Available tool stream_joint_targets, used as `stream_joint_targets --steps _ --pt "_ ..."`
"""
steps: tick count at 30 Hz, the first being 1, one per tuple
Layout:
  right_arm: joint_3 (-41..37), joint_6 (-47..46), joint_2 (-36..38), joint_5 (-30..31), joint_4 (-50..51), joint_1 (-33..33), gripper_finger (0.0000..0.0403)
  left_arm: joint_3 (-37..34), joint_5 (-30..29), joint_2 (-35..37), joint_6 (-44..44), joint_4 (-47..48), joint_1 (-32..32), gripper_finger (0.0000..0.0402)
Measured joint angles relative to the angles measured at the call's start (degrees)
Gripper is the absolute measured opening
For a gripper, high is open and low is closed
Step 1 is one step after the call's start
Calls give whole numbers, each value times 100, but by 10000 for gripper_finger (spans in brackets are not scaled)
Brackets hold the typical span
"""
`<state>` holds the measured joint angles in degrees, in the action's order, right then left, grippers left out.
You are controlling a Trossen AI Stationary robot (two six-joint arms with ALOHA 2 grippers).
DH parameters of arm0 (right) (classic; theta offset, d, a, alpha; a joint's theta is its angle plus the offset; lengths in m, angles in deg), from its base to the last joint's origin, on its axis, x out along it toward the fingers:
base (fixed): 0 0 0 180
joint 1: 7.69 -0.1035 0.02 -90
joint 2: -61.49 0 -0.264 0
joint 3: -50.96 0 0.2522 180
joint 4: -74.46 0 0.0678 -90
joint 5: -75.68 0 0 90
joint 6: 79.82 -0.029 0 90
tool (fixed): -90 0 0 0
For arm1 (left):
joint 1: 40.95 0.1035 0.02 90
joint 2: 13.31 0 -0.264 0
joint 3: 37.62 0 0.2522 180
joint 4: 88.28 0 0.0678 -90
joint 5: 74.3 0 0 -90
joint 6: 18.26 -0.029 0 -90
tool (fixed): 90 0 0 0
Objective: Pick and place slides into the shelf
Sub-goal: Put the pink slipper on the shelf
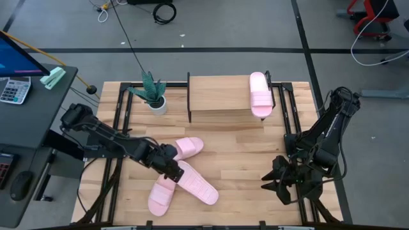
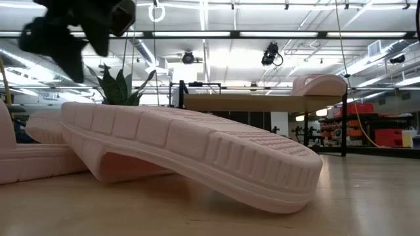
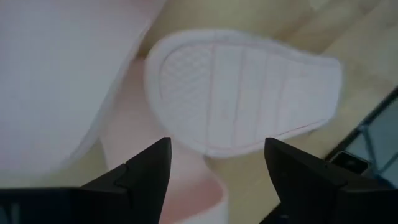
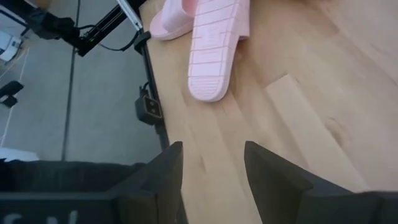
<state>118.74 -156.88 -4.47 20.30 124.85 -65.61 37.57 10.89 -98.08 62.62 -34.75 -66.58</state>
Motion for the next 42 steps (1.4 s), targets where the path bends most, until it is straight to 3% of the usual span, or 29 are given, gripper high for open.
stream_joint_targets --steps 5,12,18,29,42 --pt "0 -10 0 35 111 1 177 -10 84 -59 -507 249 355 250" --pt "0 -312 0 240 126 3 177 -914 864 -70 -784 -1024 700 247" --pt "0 -439 0 284 128 54 177 -1348 976 -72 -808 -1480 720 244" --pt "0 -442 0 286 124 354 177 -1842 1370 -68 -803 -3412 720 244" --pt "0 -535 0 284 104 355 177 -1878 1345 -68 -858 -3005 721 245"
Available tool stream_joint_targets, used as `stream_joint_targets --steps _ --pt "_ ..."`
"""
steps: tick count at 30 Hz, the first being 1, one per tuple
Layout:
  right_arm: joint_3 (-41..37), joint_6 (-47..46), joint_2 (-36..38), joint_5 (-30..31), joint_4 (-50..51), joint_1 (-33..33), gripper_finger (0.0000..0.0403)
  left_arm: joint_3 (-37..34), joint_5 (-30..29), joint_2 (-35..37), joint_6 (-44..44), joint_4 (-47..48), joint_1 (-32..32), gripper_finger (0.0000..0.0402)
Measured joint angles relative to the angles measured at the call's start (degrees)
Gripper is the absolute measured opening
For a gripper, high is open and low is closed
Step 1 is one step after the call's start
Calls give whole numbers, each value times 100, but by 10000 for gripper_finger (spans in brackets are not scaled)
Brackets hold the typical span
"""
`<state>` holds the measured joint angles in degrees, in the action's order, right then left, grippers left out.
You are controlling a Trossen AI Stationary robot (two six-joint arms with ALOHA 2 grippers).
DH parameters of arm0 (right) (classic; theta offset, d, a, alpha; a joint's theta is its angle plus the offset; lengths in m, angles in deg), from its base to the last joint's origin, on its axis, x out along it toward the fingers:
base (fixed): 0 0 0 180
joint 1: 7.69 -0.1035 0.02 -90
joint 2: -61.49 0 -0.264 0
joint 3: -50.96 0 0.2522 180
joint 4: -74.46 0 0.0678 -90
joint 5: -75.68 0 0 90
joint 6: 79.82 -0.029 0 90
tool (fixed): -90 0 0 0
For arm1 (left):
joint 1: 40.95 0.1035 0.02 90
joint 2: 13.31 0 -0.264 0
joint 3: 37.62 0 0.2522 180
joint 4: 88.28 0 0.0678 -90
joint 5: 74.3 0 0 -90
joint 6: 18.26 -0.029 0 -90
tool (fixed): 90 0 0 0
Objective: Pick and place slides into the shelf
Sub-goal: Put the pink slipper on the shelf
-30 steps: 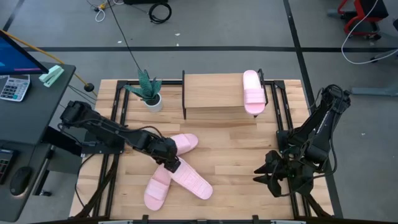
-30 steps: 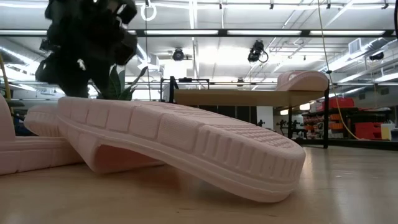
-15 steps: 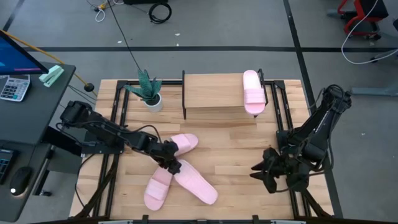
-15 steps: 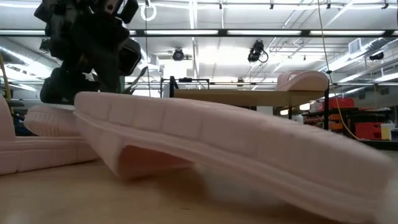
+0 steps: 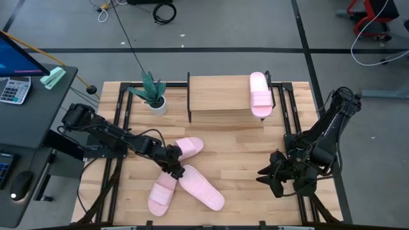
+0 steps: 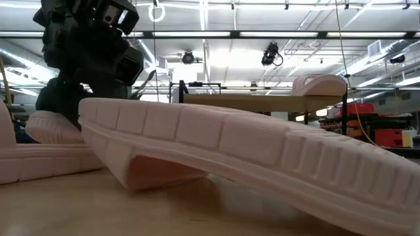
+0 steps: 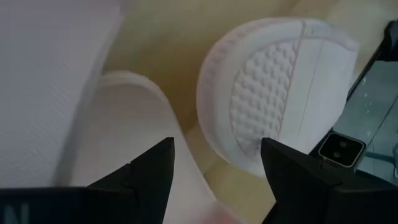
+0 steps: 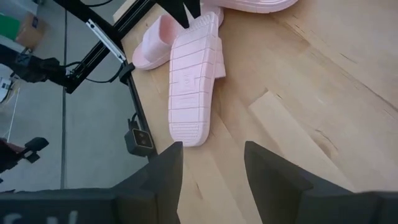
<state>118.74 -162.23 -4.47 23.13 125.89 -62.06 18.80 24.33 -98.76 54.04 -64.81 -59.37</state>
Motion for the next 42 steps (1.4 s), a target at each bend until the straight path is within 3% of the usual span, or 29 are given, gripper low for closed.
stream_joint_targets --steps 6,14,18,24,32,39,42 --pt "0 -13 0 0 -2 0 177 0 -42 -46 -9 -228 3 253" --pt "0 -46 -2 -2 -8 0 177 1 278 -782 48 -1370 12 258" --pt "0 -50 -2 -1 2 0 177 11 10 -868 258 -1604 26 203" --pt "0 -9 -2 2 40 0 168 4 84 -895 233 -2098 176 35" --pt "0 -2 -2 2 195 0 154 135 82 -501 477 -3046 352 25" --pt "0 -1 -2 2 186 -42 149 684 -16 203 70 -2933 649 24" --pt "0 -74 -2 -26 149 -142 146 1148 -165 452 -375 -2454 790 24"
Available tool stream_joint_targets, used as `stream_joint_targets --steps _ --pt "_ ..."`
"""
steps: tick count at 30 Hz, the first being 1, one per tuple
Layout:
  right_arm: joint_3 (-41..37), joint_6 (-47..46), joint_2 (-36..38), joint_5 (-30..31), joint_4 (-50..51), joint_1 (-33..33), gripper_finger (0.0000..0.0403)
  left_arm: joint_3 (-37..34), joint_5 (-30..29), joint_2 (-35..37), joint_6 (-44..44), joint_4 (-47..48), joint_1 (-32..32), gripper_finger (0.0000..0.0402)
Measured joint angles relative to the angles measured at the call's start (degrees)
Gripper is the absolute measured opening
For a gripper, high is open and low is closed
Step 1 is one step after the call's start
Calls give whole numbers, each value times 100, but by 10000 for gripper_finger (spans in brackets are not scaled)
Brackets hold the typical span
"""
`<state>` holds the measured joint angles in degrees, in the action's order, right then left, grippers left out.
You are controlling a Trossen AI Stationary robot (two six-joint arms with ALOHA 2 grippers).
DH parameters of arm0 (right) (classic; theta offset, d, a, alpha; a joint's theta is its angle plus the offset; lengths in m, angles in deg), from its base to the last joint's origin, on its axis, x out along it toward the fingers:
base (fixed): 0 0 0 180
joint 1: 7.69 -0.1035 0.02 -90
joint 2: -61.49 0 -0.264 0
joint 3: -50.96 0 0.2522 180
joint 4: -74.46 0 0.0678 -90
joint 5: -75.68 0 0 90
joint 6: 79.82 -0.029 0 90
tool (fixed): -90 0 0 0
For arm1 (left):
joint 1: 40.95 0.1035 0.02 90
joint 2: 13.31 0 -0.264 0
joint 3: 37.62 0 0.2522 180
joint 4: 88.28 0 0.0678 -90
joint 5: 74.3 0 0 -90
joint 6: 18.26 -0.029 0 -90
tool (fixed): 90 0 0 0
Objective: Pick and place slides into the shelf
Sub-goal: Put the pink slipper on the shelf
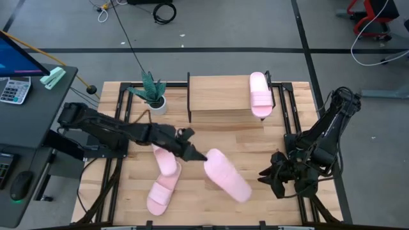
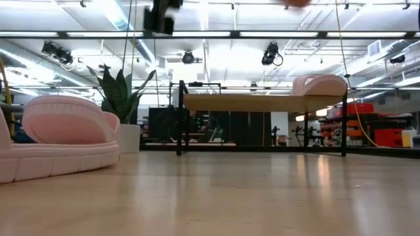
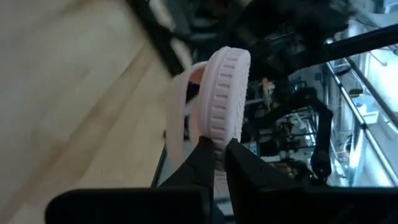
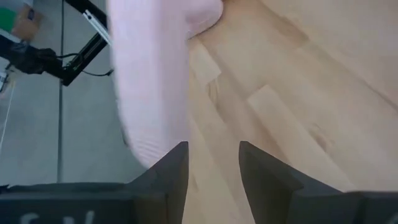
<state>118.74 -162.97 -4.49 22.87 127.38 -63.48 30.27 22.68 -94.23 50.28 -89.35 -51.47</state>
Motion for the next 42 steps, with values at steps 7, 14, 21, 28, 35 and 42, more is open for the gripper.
stream_joint_targets --steps 7,14,21,28,35,42 --pt "0 -332 0 -13 0 -273 146 1885 -464 134 -1906 2673 291 22" --pt "0 -437 0 -13 -100 -414 139 3748 -1216 120 -3467 4361 606 22" --pt "0 -426 0 -9 -277 -418 135 4689 -1751 10 -4658 4813 990 22" --pt "0 -424 0 -9 -331 -414 133 5026 -2205 -517 -5792 4786 1186 20" --pt "0 -426 0 1 -361 -413 133 5709 -3700 -1478 -7696 4954 976 18" --pt "0 -418 0 163 -365 -413 132 6641 -4819 -2421 -9858 4726 777 18"
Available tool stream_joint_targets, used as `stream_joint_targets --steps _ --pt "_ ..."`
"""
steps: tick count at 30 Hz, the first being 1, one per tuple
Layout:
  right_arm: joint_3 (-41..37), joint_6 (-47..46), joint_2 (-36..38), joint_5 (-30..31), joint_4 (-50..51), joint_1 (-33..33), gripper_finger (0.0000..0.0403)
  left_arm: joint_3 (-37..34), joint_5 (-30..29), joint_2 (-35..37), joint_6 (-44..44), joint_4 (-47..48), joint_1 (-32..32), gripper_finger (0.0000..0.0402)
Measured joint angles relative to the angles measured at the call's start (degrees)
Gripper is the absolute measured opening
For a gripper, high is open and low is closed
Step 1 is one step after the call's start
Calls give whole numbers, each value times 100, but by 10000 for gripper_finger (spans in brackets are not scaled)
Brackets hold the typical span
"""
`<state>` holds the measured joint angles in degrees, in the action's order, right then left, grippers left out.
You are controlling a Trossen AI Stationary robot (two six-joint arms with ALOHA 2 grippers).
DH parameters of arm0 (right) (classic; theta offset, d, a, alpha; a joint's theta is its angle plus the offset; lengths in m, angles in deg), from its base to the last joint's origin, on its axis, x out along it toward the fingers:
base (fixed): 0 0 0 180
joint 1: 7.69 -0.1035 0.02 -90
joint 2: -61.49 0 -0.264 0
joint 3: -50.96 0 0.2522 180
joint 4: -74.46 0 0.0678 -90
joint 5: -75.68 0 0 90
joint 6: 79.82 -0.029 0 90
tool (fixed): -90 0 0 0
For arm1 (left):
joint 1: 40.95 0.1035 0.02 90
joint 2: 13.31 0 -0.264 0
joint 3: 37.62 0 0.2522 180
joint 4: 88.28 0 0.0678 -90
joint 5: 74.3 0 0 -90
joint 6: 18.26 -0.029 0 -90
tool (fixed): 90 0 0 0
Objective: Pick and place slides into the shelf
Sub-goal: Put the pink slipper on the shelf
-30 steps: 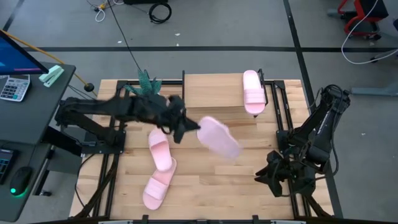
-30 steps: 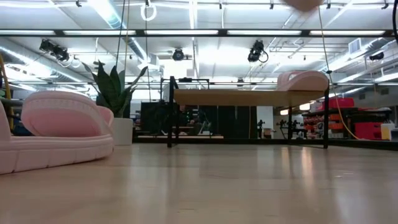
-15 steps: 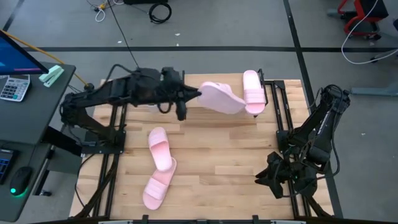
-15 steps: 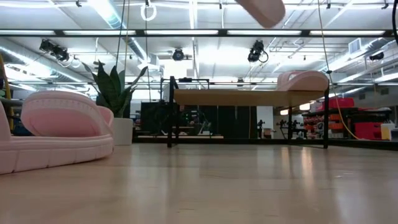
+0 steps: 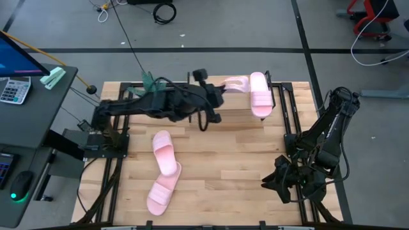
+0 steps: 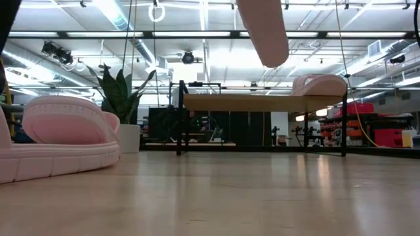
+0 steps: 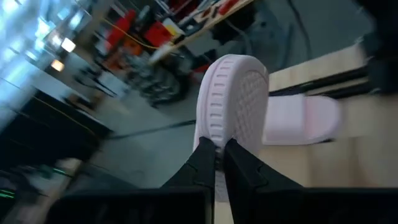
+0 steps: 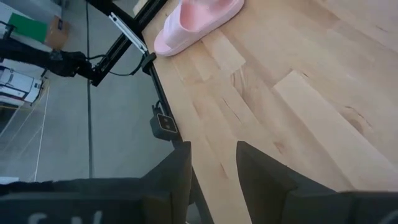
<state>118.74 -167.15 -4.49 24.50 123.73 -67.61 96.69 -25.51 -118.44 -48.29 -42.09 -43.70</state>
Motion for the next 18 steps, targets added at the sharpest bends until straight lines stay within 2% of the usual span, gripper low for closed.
stream_joint_targets --steps 4,11,14,18 --pt "0 12 0 107 6 0 132 285 -359 -446 -759 -204 -14 17" --pt "0 55 0 293 27 2 132 320 -1655 -987 -1456 -515 136 15" --pt "0 97 0 346 52 2 132 320 -1815 -1122 -1378 -565 250 15" --pt "0 188 0 483 61 2 132 320 -1692 -1209 -1231 -893 364 14"
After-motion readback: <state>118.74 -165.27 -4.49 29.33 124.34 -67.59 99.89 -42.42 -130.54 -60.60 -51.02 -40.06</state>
